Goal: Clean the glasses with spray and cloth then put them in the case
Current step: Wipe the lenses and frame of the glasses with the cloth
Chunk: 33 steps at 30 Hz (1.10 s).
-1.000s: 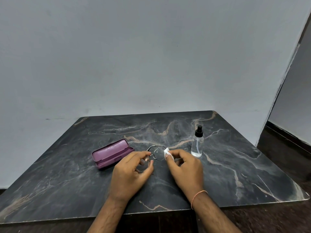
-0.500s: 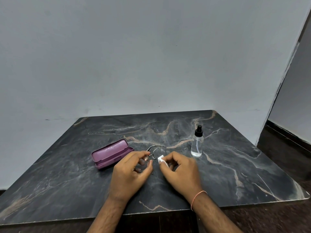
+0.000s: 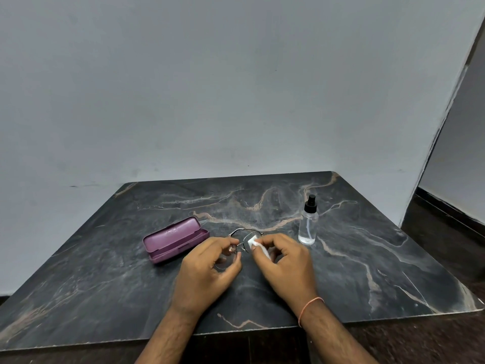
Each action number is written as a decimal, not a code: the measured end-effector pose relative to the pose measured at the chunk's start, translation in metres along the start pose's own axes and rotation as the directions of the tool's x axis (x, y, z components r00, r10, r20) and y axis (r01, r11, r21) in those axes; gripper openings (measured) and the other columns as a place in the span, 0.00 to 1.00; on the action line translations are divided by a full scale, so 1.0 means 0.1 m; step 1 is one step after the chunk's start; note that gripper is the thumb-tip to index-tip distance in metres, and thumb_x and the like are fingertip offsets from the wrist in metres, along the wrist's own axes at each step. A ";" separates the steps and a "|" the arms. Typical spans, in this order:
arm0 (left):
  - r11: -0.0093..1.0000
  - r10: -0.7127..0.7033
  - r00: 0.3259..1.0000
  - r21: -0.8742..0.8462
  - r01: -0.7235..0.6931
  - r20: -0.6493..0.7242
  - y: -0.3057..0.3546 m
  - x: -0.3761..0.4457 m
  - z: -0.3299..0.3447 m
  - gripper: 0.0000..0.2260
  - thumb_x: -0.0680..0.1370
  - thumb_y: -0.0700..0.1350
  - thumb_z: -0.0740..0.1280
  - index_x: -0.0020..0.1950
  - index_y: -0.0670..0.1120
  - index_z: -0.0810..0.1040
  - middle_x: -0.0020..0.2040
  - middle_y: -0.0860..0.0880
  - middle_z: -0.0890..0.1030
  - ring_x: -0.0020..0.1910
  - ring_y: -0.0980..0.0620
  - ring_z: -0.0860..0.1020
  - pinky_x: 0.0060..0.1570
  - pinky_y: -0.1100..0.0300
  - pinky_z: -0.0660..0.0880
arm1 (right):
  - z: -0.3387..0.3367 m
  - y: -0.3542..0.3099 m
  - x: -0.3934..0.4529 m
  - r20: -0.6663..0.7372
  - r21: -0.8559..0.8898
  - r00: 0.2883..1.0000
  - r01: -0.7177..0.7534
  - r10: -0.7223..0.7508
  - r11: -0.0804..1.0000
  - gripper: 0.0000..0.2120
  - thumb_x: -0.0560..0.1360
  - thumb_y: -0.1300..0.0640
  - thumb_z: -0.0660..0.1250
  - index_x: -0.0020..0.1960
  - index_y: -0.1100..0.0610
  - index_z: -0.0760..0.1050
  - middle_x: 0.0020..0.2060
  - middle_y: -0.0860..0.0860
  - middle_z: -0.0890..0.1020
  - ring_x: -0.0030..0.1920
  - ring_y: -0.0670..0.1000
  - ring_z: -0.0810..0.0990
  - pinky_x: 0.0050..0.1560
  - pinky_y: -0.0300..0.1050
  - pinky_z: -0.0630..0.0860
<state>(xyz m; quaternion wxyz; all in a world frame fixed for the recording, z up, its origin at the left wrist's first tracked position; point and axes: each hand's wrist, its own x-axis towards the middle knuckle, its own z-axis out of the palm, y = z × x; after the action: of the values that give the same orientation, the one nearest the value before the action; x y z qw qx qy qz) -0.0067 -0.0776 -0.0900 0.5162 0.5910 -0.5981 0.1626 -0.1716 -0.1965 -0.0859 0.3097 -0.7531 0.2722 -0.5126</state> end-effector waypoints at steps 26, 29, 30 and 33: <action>1.000 -0.016 0.999 -0.004 0.016 -0.043 -0.05 0.01 0.02 0.13 0.78 0.44 0.79 0.62 0.52 0.86 0.54 0.62 0.85 0.50 0.58 0.86 0.49 0.62 0.84 | 0.01 0.03 0.05 0.065 0.077 0.980 -0.195 0.190 0.978 0.04 0.71 0.45 0.77 0.41 0.43 0.85 0.36 0.43 0.85 0.36 0.43 0.81 0.38 0.36 0.76; 0.999 -0.038 0.996 -0.040 0.035 -0.079 -0.07 0.01 0.02 0.12 0.79 0.46 0.78 0.62 0.53 0.85 0.53 0.63 0.84 0.51 0.57 0.86 0.50 0.63 0.83 | -0.02 0.03 0.12 0.044 0.190 0.897 -0.439 0.439 0.878 0.04 0.76 0.51 0.77 0.44 0.42 0.87 0.35 0.46 0.88 0.34 0.45 0.83 0.36 0.45 0.81; 0.997 -0.050 0.995 -0.058 0.045 -0.090 -0.07 0.00 0.02 0.12 0.79 0.47 0.78 0.62 0.54 0.85 0.53 0.64 0.84 0.51 0.57 0.87 0.51 0.65 0.83 | -0.04 0.02 0.13 0.072 0.229 0.875 -0.482 0.479 0.846 0.06 0.78 0.53 0.77 0.44 0.44 0.87 0.36 0.48 0.88 0.33 0.47 0.83 0.31 0.46 0.80; 0.993 -0.077 0.992 -0.093 0.068 -0.103 -0.08 0.00 0.03 0.12 0.80 0.48 0.77 0.63 0.55 0.84 0.54 0.64 0.83 0.52 0.57 0.87 0.51 0.67 0.82 | -0.05 -0.05 0.13 0.229 0.350 0.829 -0.558 0.509 0.752 0.04 0.81 0.57 0.75 0.49 0.54 0.89 0.41 0.55 0.89 0.33 0.48 0.82 0.26 0.40 0.76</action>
<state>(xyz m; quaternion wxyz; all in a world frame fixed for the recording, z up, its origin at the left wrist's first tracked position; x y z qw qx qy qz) -0.0009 -0.0825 -0.0947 0.5790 0.5792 -0.5544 0.1481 -0.1719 -0.2030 -0.0728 0.6069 -0.5925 0.3456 -0.4014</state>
